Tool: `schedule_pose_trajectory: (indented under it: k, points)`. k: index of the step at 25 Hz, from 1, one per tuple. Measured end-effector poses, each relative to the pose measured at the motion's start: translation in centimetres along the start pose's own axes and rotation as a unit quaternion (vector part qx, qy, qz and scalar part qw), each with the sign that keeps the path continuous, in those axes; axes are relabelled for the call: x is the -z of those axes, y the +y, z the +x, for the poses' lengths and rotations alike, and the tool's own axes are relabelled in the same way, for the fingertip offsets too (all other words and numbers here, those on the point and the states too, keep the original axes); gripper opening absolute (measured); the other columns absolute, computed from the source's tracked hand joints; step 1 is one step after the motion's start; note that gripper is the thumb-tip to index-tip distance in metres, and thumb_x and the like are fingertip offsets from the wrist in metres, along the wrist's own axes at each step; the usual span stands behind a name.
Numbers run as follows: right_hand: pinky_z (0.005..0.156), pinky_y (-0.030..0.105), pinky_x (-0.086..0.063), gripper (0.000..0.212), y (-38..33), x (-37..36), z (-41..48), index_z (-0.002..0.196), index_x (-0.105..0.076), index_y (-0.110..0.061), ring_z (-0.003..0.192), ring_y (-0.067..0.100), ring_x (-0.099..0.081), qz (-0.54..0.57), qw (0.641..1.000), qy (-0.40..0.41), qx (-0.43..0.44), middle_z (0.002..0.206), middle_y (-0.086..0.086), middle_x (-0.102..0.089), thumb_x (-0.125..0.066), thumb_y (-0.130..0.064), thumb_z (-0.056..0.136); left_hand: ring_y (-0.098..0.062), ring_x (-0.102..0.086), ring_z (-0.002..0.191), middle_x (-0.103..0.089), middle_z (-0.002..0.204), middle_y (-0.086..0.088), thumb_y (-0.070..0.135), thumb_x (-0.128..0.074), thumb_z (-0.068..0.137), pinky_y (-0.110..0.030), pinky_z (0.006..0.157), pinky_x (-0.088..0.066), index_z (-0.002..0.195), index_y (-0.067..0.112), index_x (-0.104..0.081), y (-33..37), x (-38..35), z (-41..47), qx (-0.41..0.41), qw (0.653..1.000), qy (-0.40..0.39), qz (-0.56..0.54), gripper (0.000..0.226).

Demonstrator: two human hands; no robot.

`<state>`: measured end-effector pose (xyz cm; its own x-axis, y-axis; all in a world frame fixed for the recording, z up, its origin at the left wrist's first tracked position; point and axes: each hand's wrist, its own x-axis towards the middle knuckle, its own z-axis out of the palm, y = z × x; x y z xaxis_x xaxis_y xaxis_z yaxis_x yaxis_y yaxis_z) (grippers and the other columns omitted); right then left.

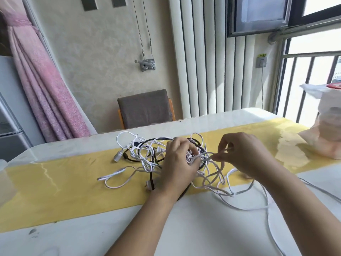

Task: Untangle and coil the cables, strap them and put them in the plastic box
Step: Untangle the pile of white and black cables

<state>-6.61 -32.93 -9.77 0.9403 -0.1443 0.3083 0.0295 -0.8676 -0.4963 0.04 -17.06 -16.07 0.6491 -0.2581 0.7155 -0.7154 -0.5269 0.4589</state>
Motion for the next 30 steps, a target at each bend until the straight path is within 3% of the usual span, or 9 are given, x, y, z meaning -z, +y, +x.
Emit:
schedule_pose_trajectory:
  k: [3,5,7,10,13,18,21,24,30]
  points:
    - [0.051,0.029,-0.034,0.024,-0.4,0.3,-0.2,0.066,-0.057,-0.026,0.058,0.006,-0.045,0.001,0.998,0.045,0.041,0.056,-0.009,-0.051,-0.079,-0.036,0.072,-0.01,-0.04,0.111,-0.063,0.106,0.009,0.016,-0.058,0.08,-0.028,0.097,-0.026,0.101,0.023,-0.068,0.3,-0.2,0.5,-0.05,0.992,-0.095,0.067,0.025]
    - [0.056,0.03,-0.038,0.024,-0.4,0.5,-0.3,0.066,-0.058,-0.024,0.063,0.012,-0.053,0.003,0.995,0.088,0.044,0.06,-0.011,-0.058,-0.079,-0.033,0.072,-0.009,-0.041,0.111,-0.065,0.106,0.011,0.025,-0.056,0.086,-0.032,0.098,-0.023,0.1,0.023,-0.069,0.4,0.4,1.2,-0.036,0.985,-0.142,0.09,0.019]
    - [0.056,0.03,-0.038,0.023,-0.2,1.0,-0.3,0.067,-0.058,-0.023,0.059,0.012,-0.052,0.025,0.989,0.139,0.037,0.055,-0.013,-0.054,-0.08,-0.03,0.072,-0.012,-0.049,0.1,-0.067,0.099,0.009,0.034,-0.059,0.089,-0.032,0.09,-0.028,0.092,0.021,-0.069,0.2,1.6,2.2,0.024,0.984,-0.148,0.092,0.017]
    - [0.055,0.029,-0.036,0.024,0.0,1.5,-0.4,0.068,-0.057,-0.021,0.055,0.007,-0.047,0.044,0.984,0.171,0.038,0.051,-0.013,-0.05,-0.079,-0.028,0.073,-0.012,-0.051,0.062,-0.061,0.067,0.002,0.036,-0.063,0.088,-0.027,0.061,-0.036,0.08,0.013,-0.069,-0.3,3.2,2.8,0.122,0.982,-0.143,-0.003,0.024]
    - [0.058,0.032,-0.041,0.024,-0.1,1.0,-0.3,0.074,-0.052,-0.017,0.065,0.013,-0.053,0.025,0.989,0.141,0.035,0.065,-0.007,-0.058,-0.072,-0.027,0.081,-0.005,-0.04,0.049,-0.049,0.054,0.007,0.033,-0.06,0.091,-0.025,0.049,-0.028,0.074,0.014,-0.067,-0.4,3.5,2.7,0.166,0.972,-0.165,-0.031,0.027]
    - [0.057,0.02,-0.035,0.02,-1.2,0.0,-0.7,0.085,-0.056,-0.028,0.08,0.016,-0.053,-0.035,0.995,0.059,0.072,0.089,-0.011,-0.056,-0.05,-0.01,0.09,-0.02,-0.049,0.066,-0.054,0.067,0.0,0.035,-0.051,0.096,-0.031,0.056,-0.031,0.081,0.007,-0.06,-0.2,2.4,2.4,0.157,0.97,-0.183,0.041,0.033]
    - [0.061,0.029,-0.039,0.017,-2.1,-0.7,-1.1,0.096,-0.069,-0.036,0.073,0.019,-0.056,-0.071,0.989,0.053,0.121,0.103,-0.008,-0.053,-0.055,-0.028,0.091,-0.018,-0.049,0.065,-0.052,0.063,0.003,0.035,-0.052,0.095,-0.031,0.057,-0.032,0.079,0.009,-0.059,0.0,2.4,2.3,0.143,0.974,-0.175,0.035,0.031]
    - [0.055,0.028,-0.034,0.02,-2.3,-1.7,-0.6,0.103,-0.071,-0.038,0.07,0.021,-0.055,-0.132,0.983,0.025,0.128,0.105,-0.005,-0.048,-0.056,-0.043,0.091,-0.015,-0.048,0.063,-0.052,0.063,0.006,0.035,-0.053,0.095,-0.03,0.056,-0.033,0.081,0.01,-0.062,0.4,2.5,2.3,0.141,0.973,-0.179,0.017,0.03]
    - [0.053,0.028,-0.033,0.018,-1.6,-3.4,0.6,0.097,-0.072,-0.034,0.073,0.023,-0.054,-0.208,0.976,-0.039,0.049,0.094,-0.002,-0.04,-0.056,-0.04,0.09,-0.016,-0.05,0.072,-0.054,0.07,0.007,0.027,-0.058,0.09,-0.028,0.062,-0.036,0.081,0.017,-0.057,1.3,2.5,2.2,0.141,0.966,-0.214,0.023,0.013]
